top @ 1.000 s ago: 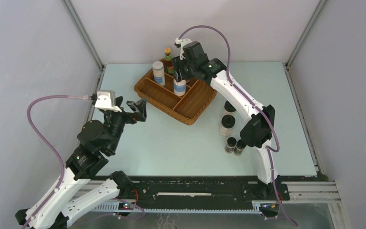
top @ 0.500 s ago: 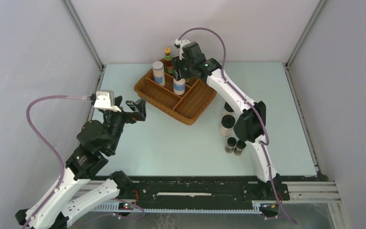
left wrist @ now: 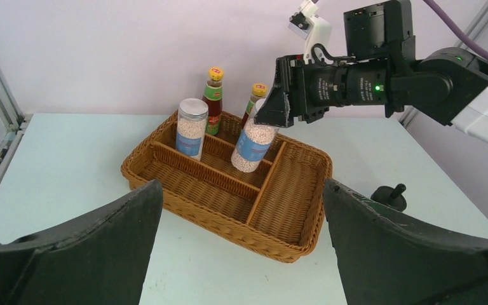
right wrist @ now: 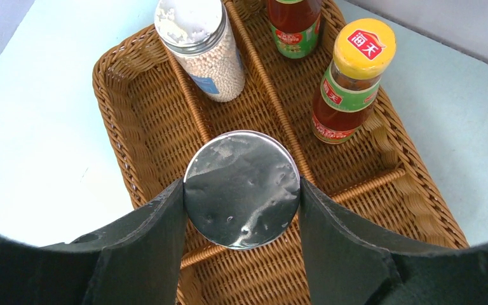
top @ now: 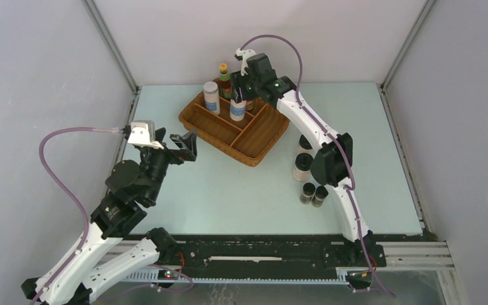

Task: Organize the condiment bottles
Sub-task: Place the bottle in the storage box.

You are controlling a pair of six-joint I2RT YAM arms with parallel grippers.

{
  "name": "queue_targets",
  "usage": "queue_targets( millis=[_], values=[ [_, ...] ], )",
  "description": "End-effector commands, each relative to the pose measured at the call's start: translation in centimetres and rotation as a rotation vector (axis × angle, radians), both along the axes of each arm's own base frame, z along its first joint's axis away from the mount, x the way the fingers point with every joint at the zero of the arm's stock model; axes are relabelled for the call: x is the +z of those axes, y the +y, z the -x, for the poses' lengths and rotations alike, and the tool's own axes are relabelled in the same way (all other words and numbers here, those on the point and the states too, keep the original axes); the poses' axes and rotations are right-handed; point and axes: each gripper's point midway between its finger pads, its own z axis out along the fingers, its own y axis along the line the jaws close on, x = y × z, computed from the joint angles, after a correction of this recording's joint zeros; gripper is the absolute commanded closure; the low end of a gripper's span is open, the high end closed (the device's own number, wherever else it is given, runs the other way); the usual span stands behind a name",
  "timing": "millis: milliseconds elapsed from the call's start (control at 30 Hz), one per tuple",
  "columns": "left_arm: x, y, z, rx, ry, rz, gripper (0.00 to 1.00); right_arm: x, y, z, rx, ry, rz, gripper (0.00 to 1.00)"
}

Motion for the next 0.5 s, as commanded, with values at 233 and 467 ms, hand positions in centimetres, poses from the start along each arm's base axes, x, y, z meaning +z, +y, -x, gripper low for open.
queue_targets(
  millis=[233, 467],
  values=[
    [-0.1, -0.9, -0.2, -0.033, -0.037, 0.045, 0.0, 3.0, 1.2, -2.4, 0.028, -0.127, -0.081, 1.0],
    [-0.5, -1.4, -0.3, -0.055, -0.041, 0.047, 0.0, 1.9, 1.2, -2.9, 0.031, -0.127, -0.067, 1.0]
  ],
)
